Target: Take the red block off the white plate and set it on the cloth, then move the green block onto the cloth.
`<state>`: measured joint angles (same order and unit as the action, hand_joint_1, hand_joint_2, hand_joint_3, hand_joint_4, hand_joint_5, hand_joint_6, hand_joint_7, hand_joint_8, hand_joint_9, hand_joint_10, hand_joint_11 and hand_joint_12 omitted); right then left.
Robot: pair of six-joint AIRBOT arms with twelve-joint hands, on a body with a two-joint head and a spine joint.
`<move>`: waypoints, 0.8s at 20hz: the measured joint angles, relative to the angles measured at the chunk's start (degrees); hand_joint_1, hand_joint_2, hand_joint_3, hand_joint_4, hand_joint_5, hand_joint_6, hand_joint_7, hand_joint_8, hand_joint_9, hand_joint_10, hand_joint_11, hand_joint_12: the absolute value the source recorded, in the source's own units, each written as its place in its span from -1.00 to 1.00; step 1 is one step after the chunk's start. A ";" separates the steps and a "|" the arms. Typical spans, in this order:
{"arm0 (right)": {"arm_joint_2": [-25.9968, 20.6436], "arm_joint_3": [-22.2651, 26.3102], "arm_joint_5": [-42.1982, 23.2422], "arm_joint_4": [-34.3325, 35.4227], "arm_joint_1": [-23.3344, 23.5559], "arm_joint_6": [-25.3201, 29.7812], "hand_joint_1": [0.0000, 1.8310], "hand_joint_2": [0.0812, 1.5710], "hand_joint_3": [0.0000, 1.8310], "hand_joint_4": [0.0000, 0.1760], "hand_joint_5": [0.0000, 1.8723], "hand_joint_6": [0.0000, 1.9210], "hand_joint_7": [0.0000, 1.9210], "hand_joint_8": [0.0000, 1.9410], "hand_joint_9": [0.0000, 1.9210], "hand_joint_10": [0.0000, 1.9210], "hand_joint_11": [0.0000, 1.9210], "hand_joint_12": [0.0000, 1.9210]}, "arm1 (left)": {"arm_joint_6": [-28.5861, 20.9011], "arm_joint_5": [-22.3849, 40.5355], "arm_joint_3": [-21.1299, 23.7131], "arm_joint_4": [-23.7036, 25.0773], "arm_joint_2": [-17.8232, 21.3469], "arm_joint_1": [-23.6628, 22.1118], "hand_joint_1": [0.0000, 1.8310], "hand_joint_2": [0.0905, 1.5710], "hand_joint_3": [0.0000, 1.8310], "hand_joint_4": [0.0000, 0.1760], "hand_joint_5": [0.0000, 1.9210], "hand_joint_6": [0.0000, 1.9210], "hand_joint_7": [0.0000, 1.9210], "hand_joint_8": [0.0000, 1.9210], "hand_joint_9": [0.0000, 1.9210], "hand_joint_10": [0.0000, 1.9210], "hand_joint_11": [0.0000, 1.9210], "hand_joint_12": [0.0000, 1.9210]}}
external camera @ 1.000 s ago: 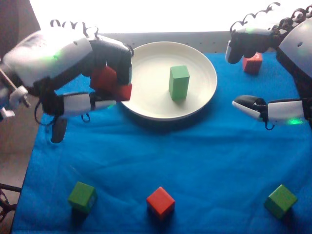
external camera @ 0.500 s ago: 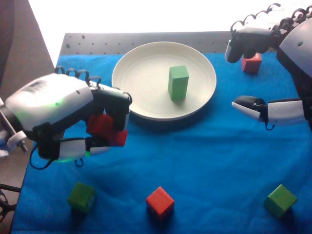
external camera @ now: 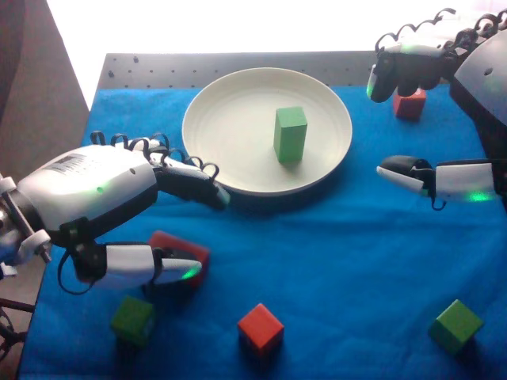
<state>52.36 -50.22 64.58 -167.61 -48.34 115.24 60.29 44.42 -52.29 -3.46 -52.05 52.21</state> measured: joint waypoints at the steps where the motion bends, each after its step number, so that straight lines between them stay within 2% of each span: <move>1: 0.00 0.00 0.00 0.00 0.00 0.00 0.20 -0.20 -0.63 -1.00 -0.32 0.14 -0.31 0.38 -0.36 0.57 -0.48 0.87 | -0.02 0.04 0.00 0.07 0.00 0.00 -0.22 0.28 -1.00 -0.31 -0.46 -0.92 -0.50 -0.99 -0.65 -0.62 -1.00 0.38; 2: 0.00 0.00 0.00 0.02 0.00 0.00 0.21 -0.20 -0.63 -1.00 -0.32 0.14 -0.32 0.37 -0.37 0.56 -0.48 0.86 | 0.00 0.33 0.07 0.02 0.00 0.13 -0.23 0.26 -1.00 -0.24 -0.48 -0.95 -0.53 -1.00 -0.67 -0.63 -1.00 0.42; 3: 0.00 0.00 0.00 0.02 0.00 0.00 0.19 -0.21 -0.62 -1.00 -0.32 0.13 -0.31 0.34 -0.36 0.53 -0.48 0.84 | -0.04 0.70 0.11 -0.17 0.00 0.17 -0.21 0.26 -1.00 -0.31 -0.51 -0.97 -0.57 -1.00 -0.70 -0.64 -1.00 0.36; 4: 0.00 0.00 0.00 0.04 0.00 0.00 0.19 -0.19 -0.62 -1.00 -0.33 0.14 -0.32 0.35 -0.36 0.55 -0.47 0.85 | -0.04 0.87 0.11 -0.46 0.02 0.20 -0.33 0.30 -0.99 -0.05 -0.56 -0.99 -0.62 -1.00 -0.73 -0.65 -1.00 0.36; 5: 0.00 0.00 0.00 0.04 0.00 0.00 0.18 -0.17 -0.61 -1.00 -0.35 0.15 -0.34 0.37 -0.38 0.56 -0.48 0.87 | 0.00 1.31 0.11 -0.87 0.00 0.24 -0.40 0.34 -0.99 0.08 -0.58 -1.00 -0.63 -1.00 -0.72 -0.67 -1.00 0.38; 6: 0.00 0.00 0.00 0.09 0.00 0.00 0.18 -0.15 -0.61 -1.00 -0.36 0.15 -0.34 0.38 -0.37 0.57 -0.48 0.88 | -0.02 2.03 0.02 -1.68 0.02 0.35 -0.56 0.42 -0.98 0.26 -0.62 -1.00 -0.68 -1.00 -0.75 -0.71 -1.00 0.30; 7: 0.00 0.00 0.00 0.22 0.00 0.00 0.18 -0.15 -0.61 -1.00 -0.36 0.15 -0.34 0.38 -0.37 0.57 -0.48 0.88 | -0.04 2.54 -0.15 -2.25 0.00 0.35 -0.56 0.42 -0.98 0.26 -0.62 -1.00 -0.68 -1.00 -0.75 -0.71 -1.00 0.30; 8: 0.00 -0.13 0.00 0.44 0.00 0.00 0.15 -0.15 -0.59 -1.00 -0.42 0.12 -0.38 0.42 -0.41 0.62 -0.49 0.93 | -0.04 3.45 -0.57 -2.84 0.00 0.35 -0.67 0.52 -0.99 0.45 -0.68 -1.00 -0.74 -1.00 -0.79 -0.79 -1.00 0.13; 9: 0.00 -0.37 0.00 0.44 0.00 0.02 0.15 -0.15 -0.59 -1.00 -0.42 0.12 -0.38 0.42 -0.41 0.62 -0.49 0.93 | 0.44 4.35 -0.74 -3.85 0.02 0.35 -0.67 0.52 -0.99 0.45 -0.68 -1.00 -0.74 -1.00 -0.79 -0.79 -1.00 0.13; 10: 0.00 -0.94 -0.02 0.57 0.00 0.02 0.13 -0.14 -0.59 -1.00 -0.46 -0.13 -0.42 0.25 -0.44 0.51 -0.51 0.87 | 3.23 5.49 -0.72 -5.53 0.07 0.33 -0.64 0.56 -1.00 0.18 -0.70 -1.00 -0.76 -1.00 -0.78 -0.93 -1.00 -0.16; 11: 0.00 -1.84 -0.04 1.33 0.00 0.00 0.14 -0.06 -0.67 -1.00 -0.43 -0.29 -0.42 0.12 -0.46 0.43 -0.54 0.83 | 7.32 6.10 -0.48 -7.67 0.26 -0.31 -0.61 0.55 -1.00 0.16 -0.69 -1.00 -0.76 -1.00 -0.77 -0.96 -1.00 -0.23; 12: 0.02 -2.01 -0.09 1.53 0.02 0.00 0.15 0.01 -0.76 -1.00 -0.40 -0.40 -0.41 0.02 -0.46 0.37 -0.54 0.80 | 8.37 6.08 -0.50 -8.02 0.26 -0.61 -0.64 0.54 -1.00 0.36 -0.70 -1.00 -0.77 -1.00 -0.79 -0.97 -1.00 -0.30; 13: 0.13 -2.32 -0.31 1.77 0.17 0.00 0.15 0.07 -0.83 -1.00 -0.37 -0.46 -0.39 -0.08 -0.45 0.30 -0.52 0.76 | 9.31 6.45 -0.50 -8.59 0.26 -1.25 -0.63 0.55 -1.00 0.43 -0.70 -1.00 -0.76 -1.00 -0.78 -0.98 -1.00 -0.32; 14: 0.48 -2.82 -1.05 1.79 0.83 0.00 0.16 0.09 -0.88 -1.00 -0.38 -0.48 -0.40 -0.16 -0.49 0.24 -0.59 0.74 | 11.19 7.21 -0.50 -9.46 0.26 -1.84 -0.62 0.55 -1.00 0.62 -0.71 -1.00 -0.76 -1.00 -0.78 -0.98 -1.00 -0.34; 15: 1.20 -3.56 -1.99 1.77 2.19 0.00 0.16 0.09 -0.91 -1.00 -0.40 -0.47 -0.42 -0.18 -0.52 0.25 -0.62 0.78 | 13.68 8.13 -0.50 -10.80 0.26 -2.21 -0.63 0.55 -1.00 0.51 -0.69 -0.99 -0.75 -0.99 -0.77 -0.98 -1.00 -0.34; 16: 1.90 -4.26 -2.73 1.68 3.19 0.02 0.11 0.12 -0.92 -1.00 -0.43 -0.50 -0.46 -0.19 -0.56 0.22 -0.70 0.78 | 15.41 8.68 -0.48 -11.72 0.26 -2.29 -0.62 0.55 -1.00 0.01 -0.67 -0.99 -0.73 -0.99 -0.76 -0.98 -1.00 -0.27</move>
<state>54.26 -54.48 61.84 -165.93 -45.15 115.26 75.70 53.10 -52.77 -15.18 -51.79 49.91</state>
